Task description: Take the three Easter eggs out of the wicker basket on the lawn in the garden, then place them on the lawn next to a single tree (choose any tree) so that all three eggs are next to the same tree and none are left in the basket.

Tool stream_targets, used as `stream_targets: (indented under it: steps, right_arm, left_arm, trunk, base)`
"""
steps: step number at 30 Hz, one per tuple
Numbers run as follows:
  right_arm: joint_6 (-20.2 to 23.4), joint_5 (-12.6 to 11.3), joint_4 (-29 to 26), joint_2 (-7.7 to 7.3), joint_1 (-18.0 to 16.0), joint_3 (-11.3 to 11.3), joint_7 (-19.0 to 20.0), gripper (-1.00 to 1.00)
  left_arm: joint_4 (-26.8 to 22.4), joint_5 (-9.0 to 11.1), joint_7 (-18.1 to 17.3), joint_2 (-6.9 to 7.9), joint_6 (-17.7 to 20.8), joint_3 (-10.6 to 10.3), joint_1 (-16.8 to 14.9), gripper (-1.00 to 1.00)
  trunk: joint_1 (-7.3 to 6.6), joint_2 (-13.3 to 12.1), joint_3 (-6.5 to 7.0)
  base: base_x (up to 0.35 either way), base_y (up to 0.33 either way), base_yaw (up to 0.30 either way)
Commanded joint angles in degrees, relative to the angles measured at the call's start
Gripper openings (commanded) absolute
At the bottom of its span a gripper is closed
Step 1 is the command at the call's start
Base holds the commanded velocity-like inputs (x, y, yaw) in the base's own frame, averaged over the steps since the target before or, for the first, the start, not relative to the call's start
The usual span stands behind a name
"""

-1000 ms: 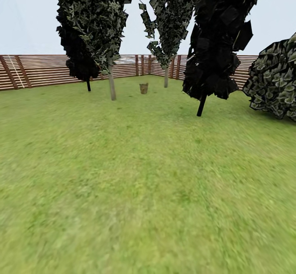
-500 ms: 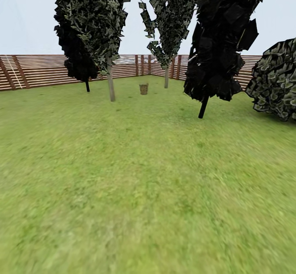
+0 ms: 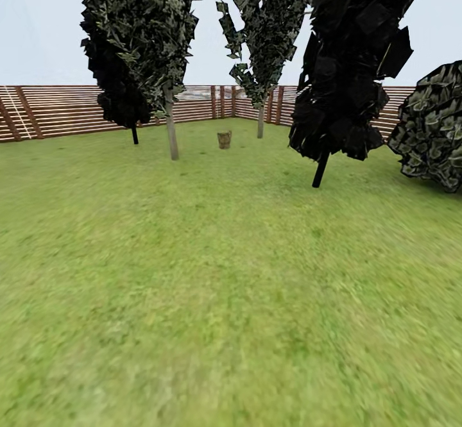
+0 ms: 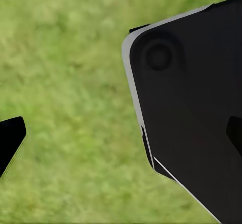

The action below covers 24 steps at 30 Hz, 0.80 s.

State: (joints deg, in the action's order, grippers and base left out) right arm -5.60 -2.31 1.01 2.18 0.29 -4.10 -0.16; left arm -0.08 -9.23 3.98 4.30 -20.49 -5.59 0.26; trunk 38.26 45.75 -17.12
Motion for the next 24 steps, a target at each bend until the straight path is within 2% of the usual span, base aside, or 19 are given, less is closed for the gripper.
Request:
stream_targets:
  steps: [1,24]
  right_arm:
    - [-0.4,-0.2,0.1,0.01,0.0,-0.4,0.0,1.00]
    - [-0.4,-0.2,0.1,0.01,0.0,-0.4,0.0,1.00]
  left_arm:
    - [0.0,-0.4,0.4,0.01,-0.2,-0.4,0.0,1.00]
    - [0.0,-0.4,0.4,0.01,-0.2,-0.5,0.0,1.00]
  trunk:
    - [0.05,0.0,-0.04]
    - [0.05,0.0,-0.04]
  base:
    - [0.340,0.000,0.000]
    - [0.340,0.000,0.000]
